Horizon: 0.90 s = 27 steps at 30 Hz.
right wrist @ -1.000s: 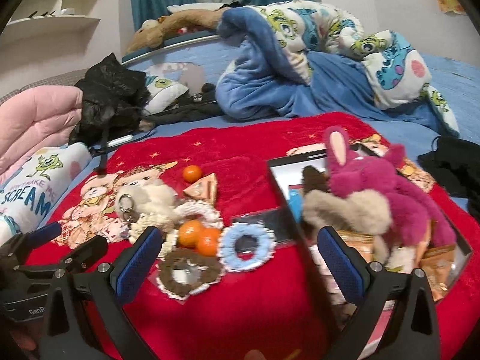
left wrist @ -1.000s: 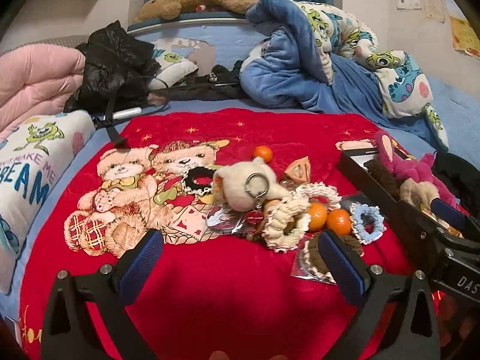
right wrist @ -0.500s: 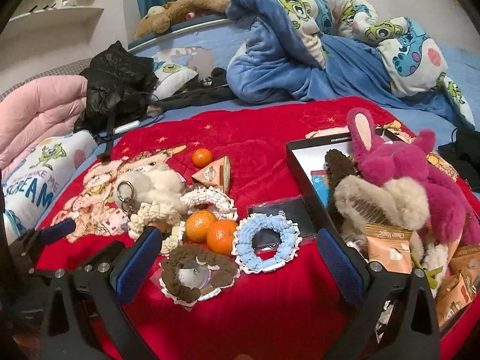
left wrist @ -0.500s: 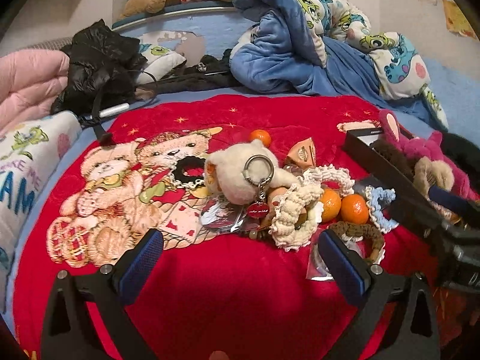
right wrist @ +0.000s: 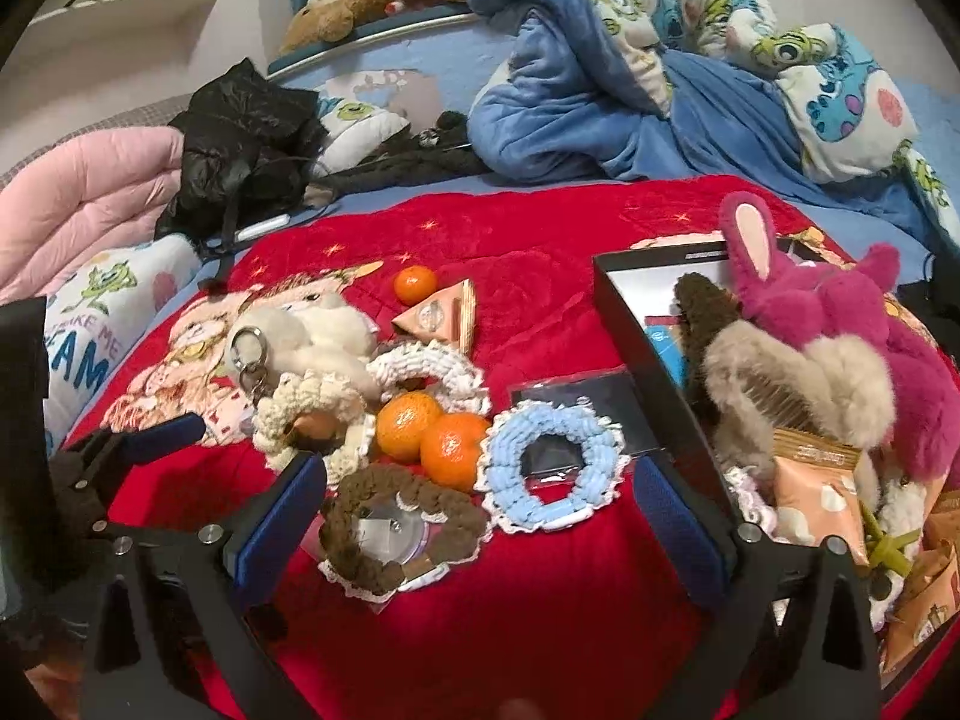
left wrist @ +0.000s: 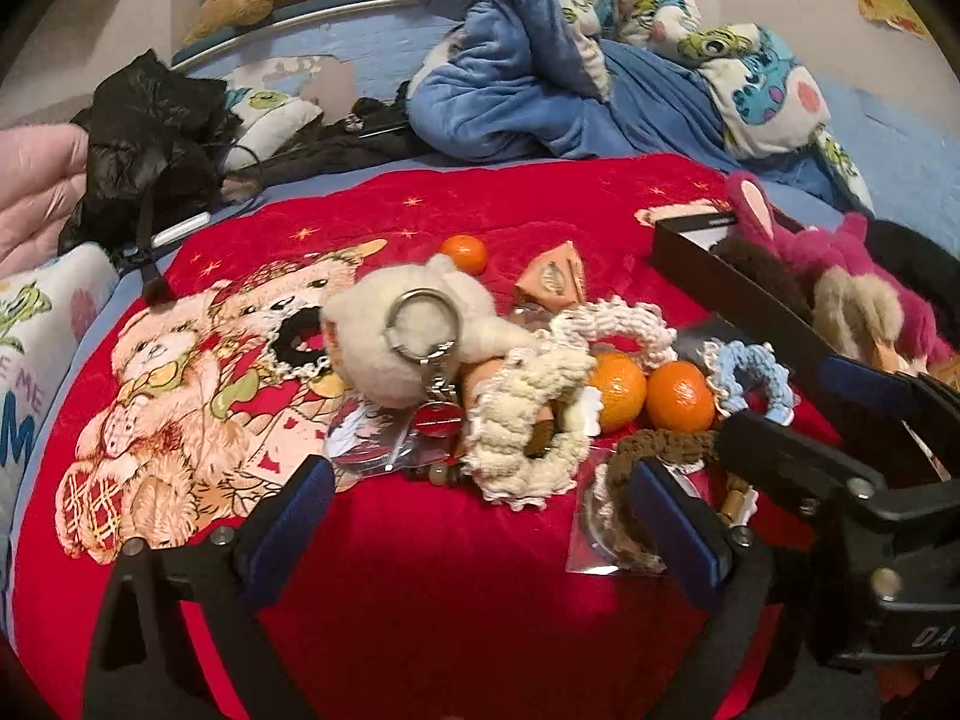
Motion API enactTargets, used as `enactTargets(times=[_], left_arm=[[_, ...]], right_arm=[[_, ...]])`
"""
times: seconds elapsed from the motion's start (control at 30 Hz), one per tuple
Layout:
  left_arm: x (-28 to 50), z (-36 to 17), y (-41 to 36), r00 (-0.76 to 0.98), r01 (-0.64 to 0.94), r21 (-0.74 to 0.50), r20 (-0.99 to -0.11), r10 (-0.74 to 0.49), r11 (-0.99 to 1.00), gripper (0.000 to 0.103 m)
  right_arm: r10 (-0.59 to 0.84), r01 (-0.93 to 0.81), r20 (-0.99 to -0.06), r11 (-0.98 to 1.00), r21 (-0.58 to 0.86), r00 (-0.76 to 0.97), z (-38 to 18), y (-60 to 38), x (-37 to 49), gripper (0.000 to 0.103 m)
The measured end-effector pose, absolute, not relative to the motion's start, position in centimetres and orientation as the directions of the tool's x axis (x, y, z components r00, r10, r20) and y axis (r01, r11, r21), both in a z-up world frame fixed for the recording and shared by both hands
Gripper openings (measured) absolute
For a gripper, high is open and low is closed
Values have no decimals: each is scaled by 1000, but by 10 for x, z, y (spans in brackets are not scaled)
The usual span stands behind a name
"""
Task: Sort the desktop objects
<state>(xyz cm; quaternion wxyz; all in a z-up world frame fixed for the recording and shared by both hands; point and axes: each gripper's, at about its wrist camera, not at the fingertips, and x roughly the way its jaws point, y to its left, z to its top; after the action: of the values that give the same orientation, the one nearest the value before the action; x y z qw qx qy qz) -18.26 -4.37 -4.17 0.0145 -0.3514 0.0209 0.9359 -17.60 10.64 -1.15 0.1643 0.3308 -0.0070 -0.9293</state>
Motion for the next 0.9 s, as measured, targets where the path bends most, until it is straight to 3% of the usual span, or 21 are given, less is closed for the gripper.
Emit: enactTargets(times=[0.17, 0.23, 0.53, 0.7, 0.9], left_arm=[[-186, -44, -45, -739, -27, 17, -674, 9, -999, 80], [-188, -46, -49, -730, -18, 3, -684, 11, -1000, 61], [-189, -50, -45, -714, -42, -8, -700, 35, -999, 21], [-189, -50, -45, -712, -33, -8, -702, 29, -999, 15], [-189, -50, -45, -706, -34, -9, -707, 30, -999, 14]], right_arm=[[-316, 302, -623, -944, 133, -715, -15, 107, -177, 95], [-319, 301, -626, -943, 139, -712, -15, 108, -177, 93], [-325, 300, -635, -942, 150, -701, -18, 108, -180, 87], [-306, 289, -654, -947, 138, -692, -22, 107, -181, 72], [-292, 260, -671, -954, 151, -682, -26, 113, -185, 42]])
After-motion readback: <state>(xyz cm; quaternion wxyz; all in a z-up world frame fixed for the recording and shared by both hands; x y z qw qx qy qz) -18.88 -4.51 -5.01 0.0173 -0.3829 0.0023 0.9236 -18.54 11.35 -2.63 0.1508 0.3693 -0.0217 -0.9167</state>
